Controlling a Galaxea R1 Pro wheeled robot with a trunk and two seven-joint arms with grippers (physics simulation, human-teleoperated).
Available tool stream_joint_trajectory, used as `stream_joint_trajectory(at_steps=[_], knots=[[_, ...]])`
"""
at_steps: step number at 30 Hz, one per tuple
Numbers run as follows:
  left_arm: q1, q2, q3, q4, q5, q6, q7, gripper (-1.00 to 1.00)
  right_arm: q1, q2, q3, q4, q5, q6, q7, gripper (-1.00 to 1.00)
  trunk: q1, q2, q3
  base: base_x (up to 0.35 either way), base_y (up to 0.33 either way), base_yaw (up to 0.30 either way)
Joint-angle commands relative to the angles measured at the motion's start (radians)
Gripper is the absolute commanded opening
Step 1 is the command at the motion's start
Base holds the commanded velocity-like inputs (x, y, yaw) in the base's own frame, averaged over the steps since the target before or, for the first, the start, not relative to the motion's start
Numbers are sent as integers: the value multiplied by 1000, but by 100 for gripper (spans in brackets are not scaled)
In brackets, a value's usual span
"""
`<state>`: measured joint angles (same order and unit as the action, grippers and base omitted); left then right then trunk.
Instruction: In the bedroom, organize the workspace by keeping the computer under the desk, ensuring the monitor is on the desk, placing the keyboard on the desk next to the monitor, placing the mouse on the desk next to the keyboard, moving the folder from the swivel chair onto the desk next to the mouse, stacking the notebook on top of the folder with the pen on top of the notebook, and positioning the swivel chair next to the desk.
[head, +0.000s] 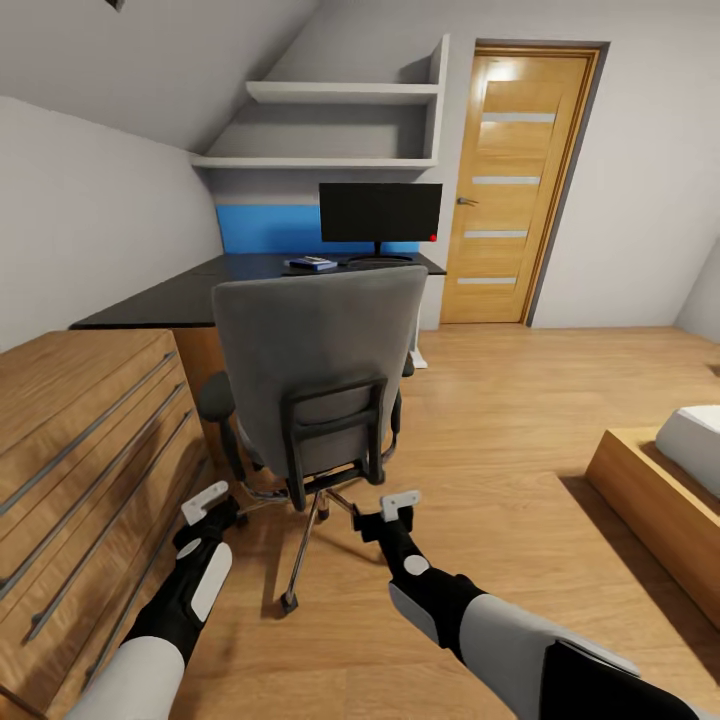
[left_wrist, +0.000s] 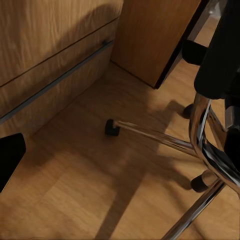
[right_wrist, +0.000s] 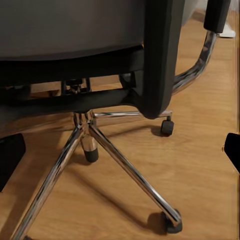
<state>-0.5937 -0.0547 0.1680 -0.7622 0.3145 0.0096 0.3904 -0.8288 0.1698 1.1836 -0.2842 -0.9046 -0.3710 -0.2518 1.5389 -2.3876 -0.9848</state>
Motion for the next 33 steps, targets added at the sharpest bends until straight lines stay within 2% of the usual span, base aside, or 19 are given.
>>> stream_joint_trajectory(at_steps=[1,7,12,23,29,33], knots=[[-1,-1,2,-1,8,1,2,100,-1,-4,9,0,-7,-7,-8,100,0,0,-1,0,0,0],[-1,-1,5,4,9,3,2,100,-1,-35,6,0,-8,-22,-30,100,0,0,-1,17,0,0],[-1,-1,4,5,9,6,1,100,-1,-70,-2,-1,-10,-27,-42,100,0,0,-1,189,0,0],[0,-1,5,6,9,6,1,100,-1,-102,-39,-1,-11,-30,-46,100,0,0,-1,137,0,0],[0,1,7,6,10,6,2,100,-1,-128,-70,-1,-11,-43,-46,100,0,0,-1,161,0,0],[0,1,8,6,11,5,14,100,-1,-140,-112,-1,-11,-50,-46,100,0,0,-1,169,-8,0]])
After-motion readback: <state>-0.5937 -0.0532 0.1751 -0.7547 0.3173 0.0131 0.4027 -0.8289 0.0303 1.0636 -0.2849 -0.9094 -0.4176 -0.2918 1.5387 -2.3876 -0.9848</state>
